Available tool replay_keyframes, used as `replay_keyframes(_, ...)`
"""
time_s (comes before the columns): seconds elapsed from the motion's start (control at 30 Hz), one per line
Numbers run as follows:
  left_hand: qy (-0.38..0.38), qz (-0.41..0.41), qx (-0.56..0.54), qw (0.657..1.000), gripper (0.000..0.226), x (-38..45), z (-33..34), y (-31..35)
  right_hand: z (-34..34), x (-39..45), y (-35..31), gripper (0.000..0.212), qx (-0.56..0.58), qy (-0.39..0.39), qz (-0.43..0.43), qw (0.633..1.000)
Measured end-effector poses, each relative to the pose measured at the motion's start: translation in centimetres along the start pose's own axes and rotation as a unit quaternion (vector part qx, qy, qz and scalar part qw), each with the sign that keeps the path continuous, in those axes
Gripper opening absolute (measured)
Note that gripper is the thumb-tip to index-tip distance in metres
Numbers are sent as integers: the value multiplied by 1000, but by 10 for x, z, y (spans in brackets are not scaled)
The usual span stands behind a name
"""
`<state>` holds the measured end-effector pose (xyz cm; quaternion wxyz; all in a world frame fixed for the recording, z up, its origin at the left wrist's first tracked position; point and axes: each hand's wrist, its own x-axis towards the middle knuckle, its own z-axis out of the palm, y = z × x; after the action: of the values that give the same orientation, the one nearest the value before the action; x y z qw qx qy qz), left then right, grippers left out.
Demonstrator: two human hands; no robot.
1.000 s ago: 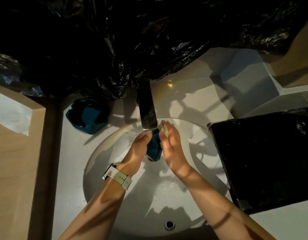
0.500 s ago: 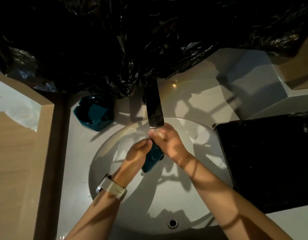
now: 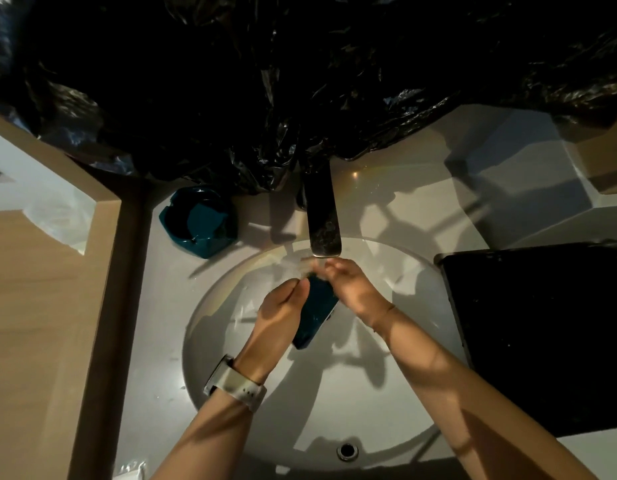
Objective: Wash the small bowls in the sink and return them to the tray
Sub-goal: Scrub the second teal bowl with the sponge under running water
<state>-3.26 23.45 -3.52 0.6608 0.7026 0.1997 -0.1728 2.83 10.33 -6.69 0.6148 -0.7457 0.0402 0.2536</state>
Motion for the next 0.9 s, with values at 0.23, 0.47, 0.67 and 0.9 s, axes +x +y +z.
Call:
replay_keyframes(0.23, 60, -28, -90, 994, 29, 2, -2, -10, 11, -34, 11, 25, -27, 32, -100, 994)
replay_keyframes(0.47, 83, -133, -220, 963, 39, 16, -5, 9, 1, -7, -10, 19, 5, 56, -107, 993)
replay_keyframes(0.67, 96, -167, -315, 929, 37, 31, -4, 14, 2, -40, 16, 40, 45, 142, -77, 986)
replay_keyframes(0.9, 87, -228, -352, 904, 45, 25, 21, 10, -8, -67, 22, 44, 27, 174, -138, 975)
